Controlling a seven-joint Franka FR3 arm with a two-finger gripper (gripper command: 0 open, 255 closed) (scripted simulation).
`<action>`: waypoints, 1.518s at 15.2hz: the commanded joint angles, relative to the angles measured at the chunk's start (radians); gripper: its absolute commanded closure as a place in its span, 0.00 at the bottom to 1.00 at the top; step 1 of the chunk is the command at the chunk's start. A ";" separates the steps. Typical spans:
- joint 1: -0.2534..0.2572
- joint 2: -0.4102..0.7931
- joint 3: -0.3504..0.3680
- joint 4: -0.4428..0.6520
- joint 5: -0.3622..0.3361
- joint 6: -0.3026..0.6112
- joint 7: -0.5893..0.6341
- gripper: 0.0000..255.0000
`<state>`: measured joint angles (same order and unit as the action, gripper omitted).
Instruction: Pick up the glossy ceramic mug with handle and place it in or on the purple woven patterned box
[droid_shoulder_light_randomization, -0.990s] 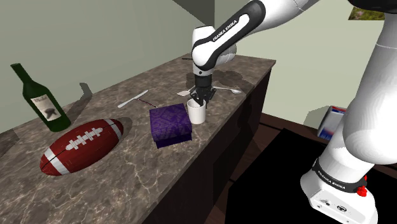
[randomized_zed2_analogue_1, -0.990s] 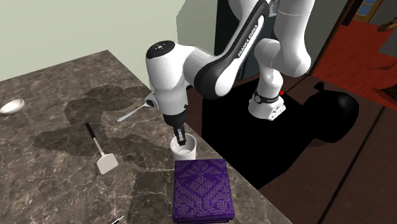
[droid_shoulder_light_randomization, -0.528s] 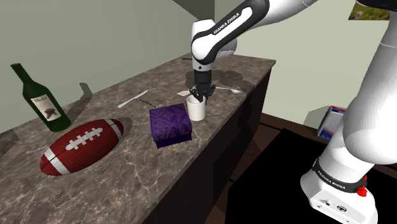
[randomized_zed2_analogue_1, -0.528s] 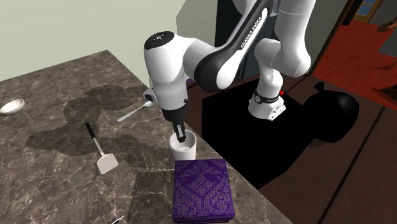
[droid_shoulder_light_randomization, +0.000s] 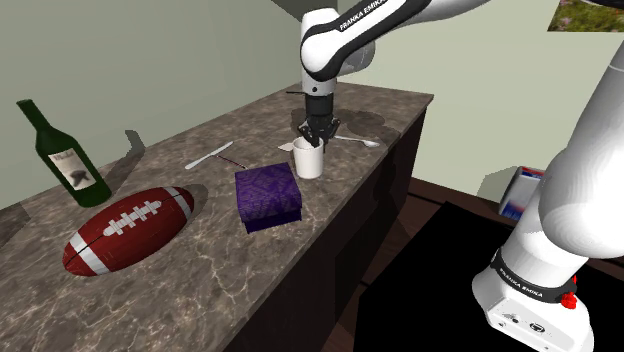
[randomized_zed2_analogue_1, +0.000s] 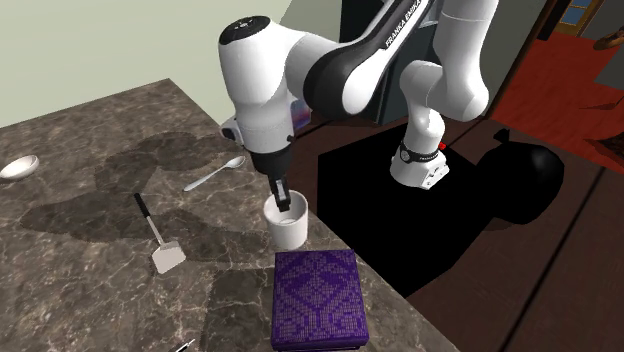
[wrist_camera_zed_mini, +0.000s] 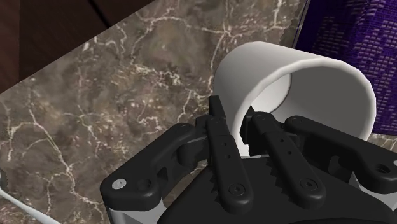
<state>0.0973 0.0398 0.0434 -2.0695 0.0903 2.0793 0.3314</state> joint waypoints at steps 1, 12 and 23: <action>0.001 -0.007 0.001 0.020 -0.001 -0.027 0.005 1.00; 0.000 -0.048 0.000 0.122 -0.004 -0.169 0.015 1.00; -0.001 -0.063 -0.001 0.252 -0.007 -0.314 0.025 1.00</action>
<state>0.0960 -0.0222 0.0420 -1.8295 0.0833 1.7785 0.3555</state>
